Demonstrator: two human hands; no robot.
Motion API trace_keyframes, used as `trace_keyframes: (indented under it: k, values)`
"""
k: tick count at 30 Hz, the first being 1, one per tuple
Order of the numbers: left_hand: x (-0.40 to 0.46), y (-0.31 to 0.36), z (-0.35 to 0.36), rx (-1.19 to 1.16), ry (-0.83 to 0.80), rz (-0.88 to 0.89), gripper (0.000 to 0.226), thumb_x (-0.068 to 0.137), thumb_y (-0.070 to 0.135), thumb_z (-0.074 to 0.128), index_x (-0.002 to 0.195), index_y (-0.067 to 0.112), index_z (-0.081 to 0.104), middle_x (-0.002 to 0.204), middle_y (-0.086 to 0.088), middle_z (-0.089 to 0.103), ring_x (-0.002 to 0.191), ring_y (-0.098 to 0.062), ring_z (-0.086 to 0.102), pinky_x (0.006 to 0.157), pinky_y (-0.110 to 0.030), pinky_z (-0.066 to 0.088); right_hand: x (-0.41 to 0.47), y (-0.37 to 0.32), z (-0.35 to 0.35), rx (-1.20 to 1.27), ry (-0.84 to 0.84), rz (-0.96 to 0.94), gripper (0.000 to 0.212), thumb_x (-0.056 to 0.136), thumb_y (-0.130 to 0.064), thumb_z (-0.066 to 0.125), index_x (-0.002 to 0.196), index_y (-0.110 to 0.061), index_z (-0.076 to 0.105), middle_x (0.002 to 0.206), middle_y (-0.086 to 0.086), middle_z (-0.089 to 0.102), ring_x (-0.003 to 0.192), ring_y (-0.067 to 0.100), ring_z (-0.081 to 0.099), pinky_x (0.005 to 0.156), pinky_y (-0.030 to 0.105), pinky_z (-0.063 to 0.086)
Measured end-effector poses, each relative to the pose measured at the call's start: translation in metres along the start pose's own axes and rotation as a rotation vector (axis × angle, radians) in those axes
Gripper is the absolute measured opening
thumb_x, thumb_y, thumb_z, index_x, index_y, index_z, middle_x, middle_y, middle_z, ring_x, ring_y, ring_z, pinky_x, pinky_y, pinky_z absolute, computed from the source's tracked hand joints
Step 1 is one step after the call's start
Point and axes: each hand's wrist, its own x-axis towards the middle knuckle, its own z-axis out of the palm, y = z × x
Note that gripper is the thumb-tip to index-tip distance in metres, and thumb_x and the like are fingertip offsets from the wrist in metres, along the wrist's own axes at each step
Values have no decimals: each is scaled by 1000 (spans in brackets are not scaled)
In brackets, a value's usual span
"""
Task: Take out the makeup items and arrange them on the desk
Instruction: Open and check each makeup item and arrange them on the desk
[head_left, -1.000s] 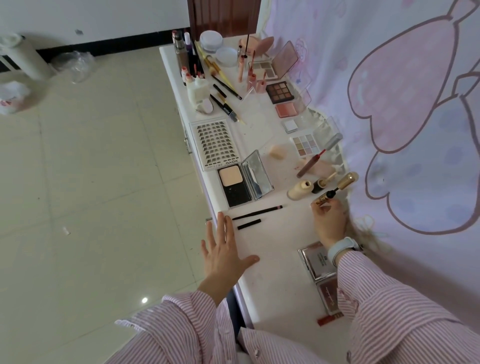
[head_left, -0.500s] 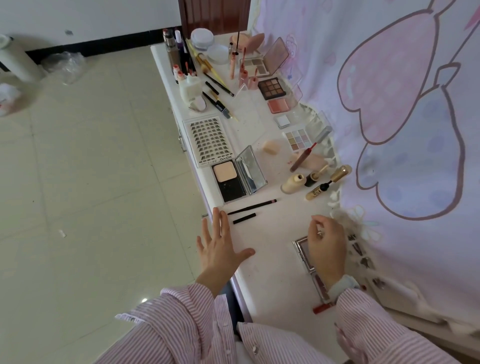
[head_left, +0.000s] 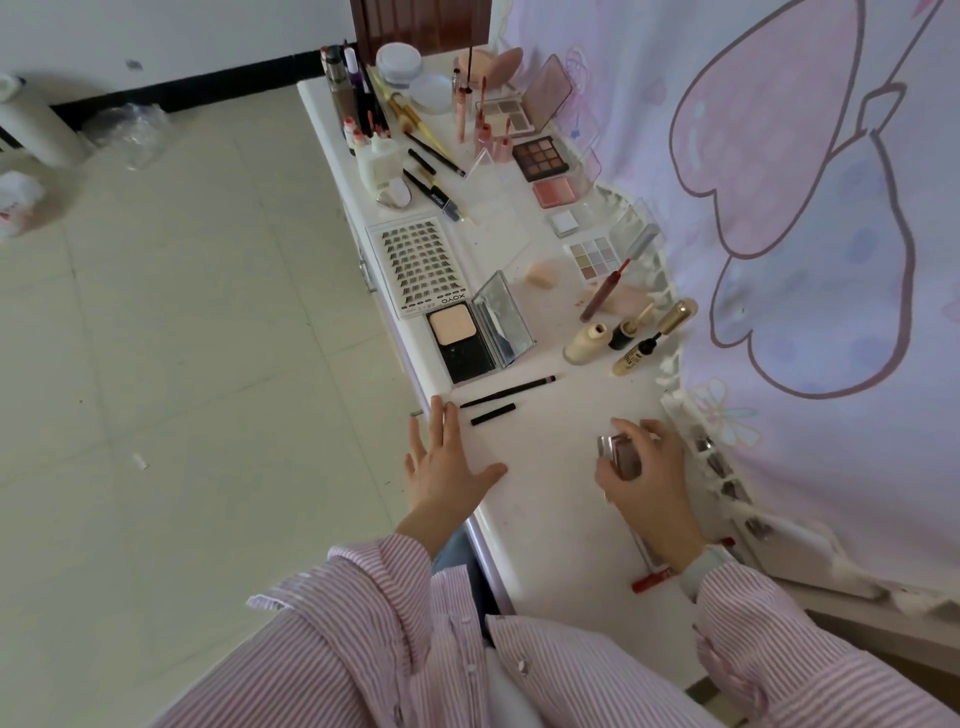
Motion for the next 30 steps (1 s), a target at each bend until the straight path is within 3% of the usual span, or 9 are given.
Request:
trace_keyframes:
  k: [2, 5, 9, 12, 16, 19, 21, 26, 30]
  values:
    - [-3, 3, -4, -99, 123, 27, 79, 86, 46, 56, 146, 16, 14, 156, 2, 1, 142, -23, -7, 113, -44, 12, 2, -14, -6, 398, -4, 157, 20, 83, -14, 60, 99, -26, 56, 110, 5, 46, 92, 8, 52, 69, 12, 47]
    - [-15, 13, -11, -308, 340, 151, 48, 88, 31, 58, 132, 13, 45, 141, -4, 39, 134, -21, 27, 107, -31, 25, 4, -34, -13, 904, -139, 490, 13, 89, -27, 53, 80, -22, 61, 83, 9, 61, 78, 21, 59, 60, 28, 53]
    - [-30, 38, -21, -736, 100, 158, 24, 93, 27, 51, 118, 26, 52, 110, 8, 60, 103, -11, 58, 83, -17, 47, 0, -45, -9, 973, -194, 709, 31, 88, -42, 55, 88, -11, 60, 67, 5, 56, 55, 14, 53, 40, 22, 43]
    - [-33, 52, -25, -863, -105, 145, 31, 96, 33, 43, 127, 31, 44, 110, 15, 55, 95, -4, 59, 73, -13, 50, -5, -51, -6, 774, -293, 497, 23, 91, -29, 54, 96, -8, 60, 76, 5, 63, 60, 14, 58, 41, 20, 42]
    - [-33, 58, -27, -1122, -381, -14, 31, 94, 40, 45, 124, 31, 49, 105, 14, 58, 96, -6, 59, 72, -20, 53, -11, -60, -8, 138, -348, 110, 18, 87, -26, 60, 95, -9, 58, 82, 9, 63, 65, 16, 55, 59, 31, 48]
    - [-34, 56, -24, -1261, -457, -70, 32, 87, 44, 55, 112, 25, 59, 100, 3, 66, 93, -15, 64, 73, -29, 54, -21, -68, -9, 116, -351, -44, 18, 83, -25, 64, 99, -20, 57, 82, -6, 59, 70, 1, 54, 60, 13, 46]
    - [-33, 55, -23, -1338, -477, -102, 39, 82, 45, 61, 107, 15, 57, 92, -2, 66, 93, -21, 65, 74, -33, 55, -28, -71, -8, 143, -379, -118, 34, 84, -23, 64, 115, -30, 51, 98, -15, 57, 86, -6, 54, 69, 4, 44]
    - [-32, 53, -26, -1637, -505, -378, 51, 76, 49, 63, 115, 17, 55, 106, -10, 52, 92, -30, 60, 77, -47, 55, -34, -66, -7, -68, -337, -342, 36, 91, -22, 53, 127, -19, 51, 112, -5, 55, 96, 3, 46, 78, 6, 35]
    - [-33, 51, -25, -1657, -518, -417, 52, 78, 50, 60, 115, 15, 54, 105, -16, 51, 91, -34, 61, 84, -51, 52, -33, -66, -9, -220, -276, -474, 33, 92, -24, 50, 125, -17, 54, 108, -4, 58, 97, 8, 44, 83, 17, 38]
